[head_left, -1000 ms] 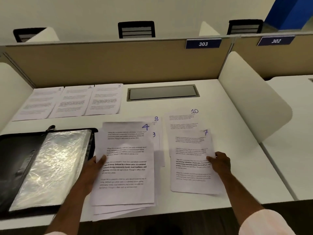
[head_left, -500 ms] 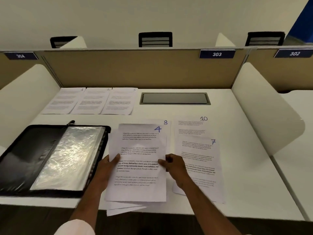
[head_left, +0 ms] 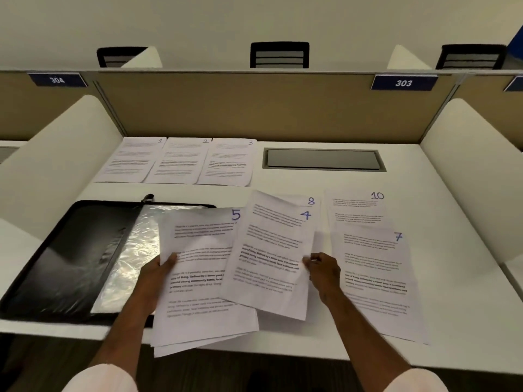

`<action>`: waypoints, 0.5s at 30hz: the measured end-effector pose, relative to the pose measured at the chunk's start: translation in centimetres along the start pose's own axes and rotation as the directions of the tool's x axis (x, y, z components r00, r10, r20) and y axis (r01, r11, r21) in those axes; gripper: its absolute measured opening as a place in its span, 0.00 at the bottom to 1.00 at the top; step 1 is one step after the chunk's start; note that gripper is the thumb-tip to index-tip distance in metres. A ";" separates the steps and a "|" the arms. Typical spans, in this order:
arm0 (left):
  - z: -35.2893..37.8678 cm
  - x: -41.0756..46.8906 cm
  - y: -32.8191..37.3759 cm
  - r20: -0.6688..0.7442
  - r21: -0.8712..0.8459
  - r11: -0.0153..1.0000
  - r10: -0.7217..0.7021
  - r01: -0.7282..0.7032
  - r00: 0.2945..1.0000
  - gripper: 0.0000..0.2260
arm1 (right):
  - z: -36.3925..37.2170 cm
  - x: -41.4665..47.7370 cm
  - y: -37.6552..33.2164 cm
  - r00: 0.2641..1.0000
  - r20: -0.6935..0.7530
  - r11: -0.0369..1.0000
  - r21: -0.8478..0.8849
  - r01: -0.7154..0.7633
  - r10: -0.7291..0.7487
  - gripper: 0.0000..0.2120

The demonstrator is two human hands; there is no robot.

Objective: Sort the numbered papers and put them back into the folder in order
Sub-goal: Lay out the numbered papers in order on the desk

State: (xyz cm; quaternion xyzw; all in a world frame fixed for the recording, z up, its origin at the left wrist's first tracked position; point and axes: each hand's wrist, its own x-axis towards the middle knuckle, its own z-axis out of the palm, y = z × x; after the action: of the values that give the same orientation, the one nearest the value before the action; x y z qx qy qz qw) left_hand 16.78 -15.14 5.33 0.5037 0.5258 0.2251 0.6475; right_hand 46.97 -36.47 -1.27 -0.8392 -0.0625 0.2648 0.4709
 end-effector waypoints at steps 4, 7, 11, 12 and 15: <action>-4.7 1.1 0.4 -0.010 -0.010 1.000 -0.026 0.026 1.000 0.15 | 1.8 -0.1 -0.5 0.999 -0.048 0.997 -0.079 -0.006 0.002 0.10; -6.4 1.4 0.7 -0.006 -0.002 0.999 -0.034 0.034 0.999 0.13 | 2.9 -0.1 -0.5 0.998 -0.066 0.991 -0.133 -0.025 0.016 0.10; -7.1 2.0 1.0 0.025 0.023 0.999 -0.023 0.022 0.999 0.12 | 3.8 -0.1 -0.4 0.999 -0.050 0.982 -0.190 -0.024 0.015 0.09; -7.1 2.3 1.1 0.036 0.035 0.999 -0.019 0.018 0.999 0.12 | 3.8 -0.2 -0.5 0.999 -0.046 0.980 -0.196 -0.026 0.018 0.09; -7.0 3.2 1.5 0.058 0.073 0.997 -0.017 0.013 0.998 0.14 | 3.6 -0.5 -1.0 0.999 -0.050 0.982 -0.188 -0.030 0.021 0.10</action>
State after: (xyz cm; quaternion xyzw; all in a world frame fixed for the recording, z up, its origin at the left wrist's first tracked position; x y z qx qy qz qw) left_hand 11.85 -9.02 5.66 0.5293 0.5181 0.1860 0.6456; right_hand 44.87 -33.36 -1.80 -0.8869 -0.0650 0.2435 0.3871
